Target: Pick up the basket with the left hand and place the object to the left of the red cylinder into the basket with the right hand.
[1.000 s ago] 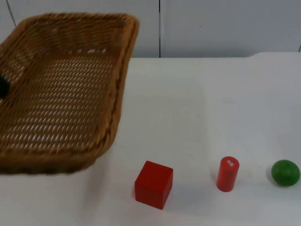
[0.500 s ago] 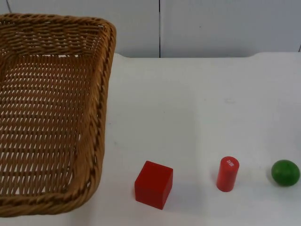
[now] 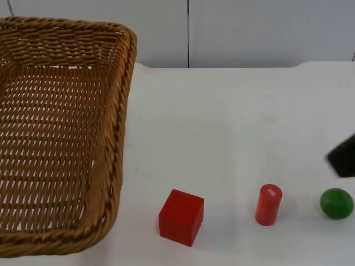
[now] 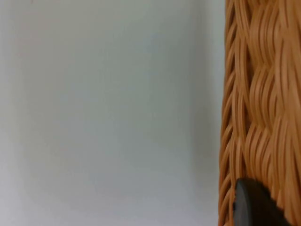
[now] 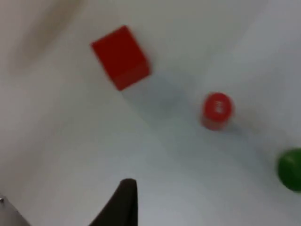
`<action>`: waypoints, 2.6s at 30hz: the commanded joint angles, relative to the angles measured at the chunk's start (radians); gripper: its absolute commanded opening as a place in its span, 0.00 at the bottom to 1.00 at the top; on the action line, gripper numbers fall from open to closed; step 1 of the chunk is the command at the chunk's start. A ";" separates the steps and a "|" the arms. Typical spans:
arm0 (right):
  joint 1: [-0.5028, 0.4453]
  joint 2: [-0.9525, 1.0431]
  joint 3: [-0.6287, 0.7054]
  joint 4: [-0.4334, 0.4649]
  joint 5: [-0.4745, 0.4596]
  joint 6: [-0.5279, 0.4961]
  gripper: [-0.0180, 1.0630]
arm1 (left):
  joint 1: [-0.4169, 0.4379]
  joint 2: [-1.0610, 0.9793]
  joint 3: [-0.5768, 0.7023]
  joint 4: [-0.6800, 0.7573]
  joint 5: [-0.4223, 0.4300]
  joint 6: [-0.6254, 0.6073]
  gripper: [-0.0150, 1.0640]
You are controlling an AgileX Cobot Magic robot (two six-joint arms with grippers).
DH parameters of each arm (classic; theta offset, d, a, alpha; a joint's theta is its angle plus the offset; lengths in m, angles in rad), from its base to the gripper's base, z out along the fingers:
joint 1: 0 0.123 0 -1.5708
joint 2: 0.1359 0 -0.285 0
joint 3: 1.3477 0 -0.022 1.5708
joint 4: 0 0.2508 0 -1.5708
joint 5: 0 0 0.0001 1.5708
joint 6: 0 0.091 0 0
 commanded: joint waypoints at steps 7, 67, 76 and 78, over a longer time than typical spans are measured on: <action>0.186 0.345 -0.201 -0.075 -0.081 -0.004 0.99 | 0.004 -0.010 0.002 0.010 0.000 -0.015 0.01; 0.239 0.298 -0.384 -0.116 -0.198 -0.033 0.02 | 0.004 -0.010 0.002 0.021 -0.025 -0.018 0.01; 0.248 0.452 -0.685 0.008 -0.080 -0.057 0.02 | 0.004 -0.002 0.002 0.006 -0.025 -0.019 0.01; 0.253 0.530 -0.771 0.012 -0.048 -0.066 0.02 | 0.004 -0.002 0.002 0.006 -0.025 -0.019 0.01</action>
